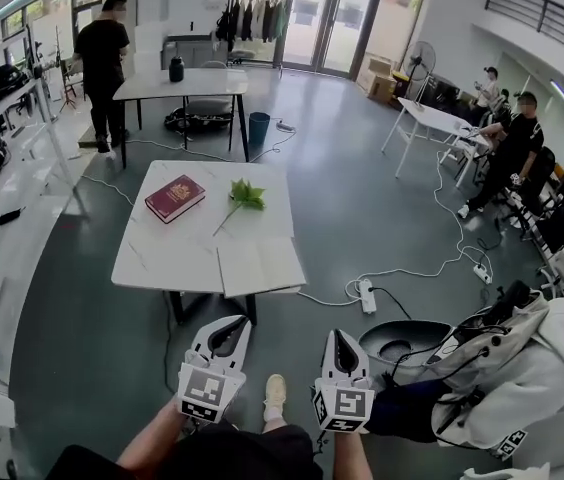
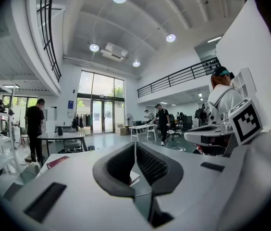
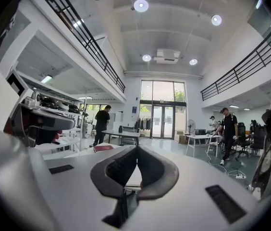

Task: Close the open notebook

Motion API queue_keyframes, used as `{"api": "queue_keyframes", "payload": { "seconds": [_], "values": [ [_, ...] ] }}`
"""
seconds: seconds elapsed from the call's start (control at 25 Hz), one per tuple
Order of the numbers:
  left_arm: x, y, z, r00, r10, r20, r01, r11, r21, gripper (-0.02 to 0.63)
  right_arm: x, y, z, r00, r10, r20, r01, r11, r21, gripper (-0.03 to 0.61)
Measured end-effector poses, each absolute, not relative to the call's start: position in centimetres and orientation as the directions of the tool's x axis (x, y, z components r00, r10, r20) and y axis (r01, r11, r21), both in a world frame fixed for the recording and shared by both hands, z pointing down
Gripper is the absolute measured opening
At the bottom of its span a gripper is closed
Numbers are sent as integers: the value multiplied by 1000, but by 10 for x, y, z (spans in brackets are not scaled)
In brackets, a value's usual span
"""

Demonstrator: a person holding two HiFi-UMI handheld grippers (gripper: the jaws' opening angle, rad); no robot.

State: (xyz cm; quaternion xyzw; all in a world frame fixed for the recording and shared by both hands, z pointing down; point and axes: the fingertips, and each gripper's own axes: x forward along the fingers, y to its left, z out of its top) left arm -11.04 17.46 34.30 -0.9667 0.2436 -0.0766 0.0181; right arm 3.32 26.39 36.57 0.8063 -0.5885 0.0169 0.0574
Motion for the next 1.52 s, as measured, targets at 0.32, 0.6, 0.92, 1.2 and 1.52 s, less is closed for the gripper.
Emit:
{"api": "queue_keyframes", "payload": {
  "seconds": [0.32,0.6,0.92,1.2,1.52],
  "values": [
    [-42,102,349,835,-528,153,-523,-849,-73,31,110,184,370,254,-963,96,-967,-249,57,12],
    [6,44,378,794,-569,214,-573,-818,-49,31,163,118,400,194,-969,154,-981,-192,31,12],
    [49,-2,414,750,-595,289,-617,-787,-21,31,212,61,439,134,-965,227,-990,-139,-8,12],
    [79,-30,459,706,-603,372,-649,-761,-2,31,241,23,492,65,-949,308,-993,-91,-70,14],
    [94,-58,522,651,-603,461,-691,-722,32,31,253,-11,562,-10,-915,404,-990,-47,-132,14]
  ]
}}
